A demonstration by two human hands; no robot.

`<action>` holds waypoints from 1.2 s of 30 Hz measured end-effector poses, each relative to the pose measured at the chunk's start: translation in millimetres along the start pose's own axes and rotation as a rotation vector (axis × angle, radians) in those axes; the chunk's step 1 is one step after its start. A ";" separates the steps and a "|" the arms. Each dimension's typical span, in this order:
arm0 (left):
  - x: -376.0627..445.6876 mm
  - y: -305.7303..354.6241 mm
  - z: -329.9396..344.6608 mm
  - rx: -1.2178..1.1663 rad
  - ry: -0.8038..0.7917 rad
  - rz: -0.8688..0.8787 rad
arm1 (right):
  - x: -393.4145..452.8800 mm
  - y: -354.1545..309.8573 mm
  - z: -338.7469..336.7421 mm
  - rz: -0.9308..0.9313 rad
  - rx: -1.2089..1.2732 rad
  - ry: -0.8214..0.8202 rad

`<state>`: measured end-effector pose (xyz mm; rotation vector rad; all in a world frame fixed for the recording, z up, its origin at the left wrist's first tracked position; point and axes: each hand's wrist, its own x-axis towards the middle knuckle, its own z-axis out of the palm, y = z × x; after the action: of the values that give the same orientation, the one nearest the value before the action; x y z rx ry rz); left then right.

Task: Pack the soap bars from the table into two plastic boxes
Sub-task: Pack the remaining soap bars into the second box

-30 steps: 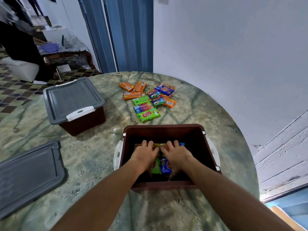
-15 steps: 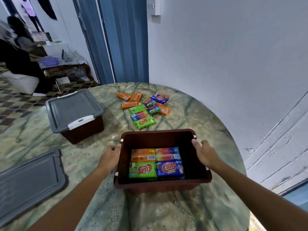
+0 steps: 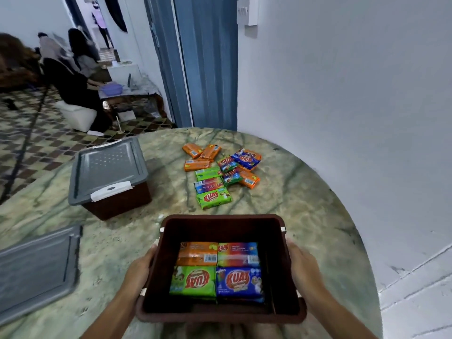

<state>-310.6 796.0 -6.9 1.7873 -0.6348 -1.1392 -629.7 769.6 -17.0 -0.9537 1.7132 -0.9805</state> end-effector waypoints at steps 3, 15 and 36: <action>1.6 16.0 33.2 -0.019 0.114 0.016 | 52.2 -22.8 -7.1 -0.056 -0.006 -0.084; -10.4 29.6 104.9 -0.235 0.169 -0.107 | 155.9 -60.1 -35.6 -0.064 -0.165 -0.248; 4.2 21.3 87.1 0.412 0.344 0.301 | 134.2 -65.9 -37.2 -0.655 -0.759 0.088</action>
<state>-385.7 747.0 -5.2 2.0793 -0.9365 -0.5033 -691.2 630.7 8.7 -2.0821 1.9197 -0.7535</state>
